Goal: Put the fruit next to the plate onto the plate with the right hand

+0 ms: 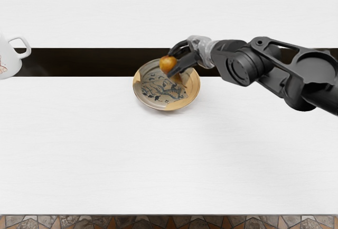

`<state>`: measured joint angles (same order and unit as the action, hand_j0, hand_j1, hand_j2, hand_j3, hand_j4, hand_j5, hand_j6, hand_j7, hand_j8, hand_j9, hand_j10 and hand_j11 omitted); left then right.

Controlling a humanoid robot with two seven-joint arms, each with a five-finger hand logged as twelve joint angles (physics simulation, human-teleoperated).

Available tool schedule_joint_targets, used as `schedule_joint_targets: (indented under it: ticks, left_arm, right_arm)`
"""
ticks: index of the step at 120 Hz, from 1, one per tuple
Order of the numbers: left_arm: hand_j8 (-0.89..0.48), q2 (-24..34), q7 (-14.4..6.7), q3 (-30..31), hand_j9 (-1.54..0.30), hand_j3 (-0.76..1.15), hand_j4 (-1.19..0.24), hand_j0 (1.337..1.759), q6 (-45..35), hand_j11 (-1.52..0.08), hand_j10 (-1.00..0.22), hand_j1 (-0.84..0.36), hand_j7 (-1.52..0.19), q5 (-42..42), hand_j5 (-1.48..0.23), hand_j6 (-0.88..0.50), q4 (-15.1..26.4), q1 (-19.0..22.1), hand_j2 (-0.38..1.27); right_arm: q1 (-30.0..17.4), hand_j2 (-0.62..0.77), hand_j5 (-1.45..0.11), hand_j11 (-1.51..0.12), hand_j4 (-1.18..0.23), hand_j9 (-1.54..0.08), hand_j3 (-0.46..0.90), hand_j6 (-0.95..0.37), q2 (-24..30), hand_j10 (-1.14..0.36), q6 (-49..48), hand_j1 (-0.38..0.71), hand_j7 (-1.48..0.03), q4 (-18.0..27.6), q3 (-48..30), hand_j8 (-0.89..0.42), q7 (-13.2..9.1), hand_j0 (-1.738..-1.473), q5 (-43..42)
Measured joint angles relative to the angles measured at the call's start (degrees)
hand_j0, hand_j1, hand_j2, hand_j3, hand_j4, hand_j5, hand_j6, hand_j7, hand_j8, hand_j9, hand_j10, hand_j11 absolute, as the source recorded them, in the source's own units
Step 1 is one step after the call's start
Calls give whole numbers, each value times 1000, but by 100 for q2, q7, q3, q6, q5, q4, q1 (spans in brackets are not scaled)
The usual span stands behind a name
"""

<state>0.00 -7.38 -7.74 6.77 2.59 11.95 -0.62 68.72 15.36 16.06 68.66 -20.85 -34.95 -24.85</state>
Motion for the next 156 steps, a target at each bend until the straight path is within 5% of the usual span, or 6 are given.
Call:
schedule_joint_targets:
  ticks: [19, 42, 63, 115, 156]
  left_arm:
    - [-1, 0, 0, 0, -1, 0, -1, 1658, 0, -1, -1, 348, -1, 0, -1, -1, -1, 0, 0]
    - [-1, 0, 0, 0, -1, 0, -1, 1658, 0, -1, -1, 348, -1, -3, -1, -1, 0, 0, 0]
    - [-1, 0, 0, 0, -1, 0, -1, 1658, 0, -1, -1, 348, -1, -2, -1, -1, 0, 0, 0]
    - [-1, 0, 0, 0, -1, 0, -1, 1658, 0, -1, -1, 348, -1, 0, -1, -1, 0, 0, 0]
    - [-1, 0, 0, 0, -1, 0, -1, 1658, 0, -1, -1, 348, -1, 0, -1, -1, 0, 0, 0]
  right_arm:
    - [-6, 505, -1097, -1093, -792, -1088, 0, -483, -50, -789, 23, 372, -1055, -49, 2, -503, -1, -1658, -12]
    - [-17, 171, -791, -787, -583, -785, 0, -450, -65, -589, 69, 258, -771, -91, 3, -458, -4, -1658, -23]
    - [-16, 38, -562, -561, -422, -560, 0, -365, -117, -424, 81, 117, -554, -114, 3, -363, -5, -1658, -21]
    - [-54, -1, -104, -104, -79, -103, 0, -72, -162, -79, -230, -260, -103, -122, -226, -72, -5, -1658, 8]
    - [-1241, 0, -19, -19, -15, -19, 0, -14, 64, -15, -3028, -332, -19, -86, -2219, -14, -5, -1658, 382]
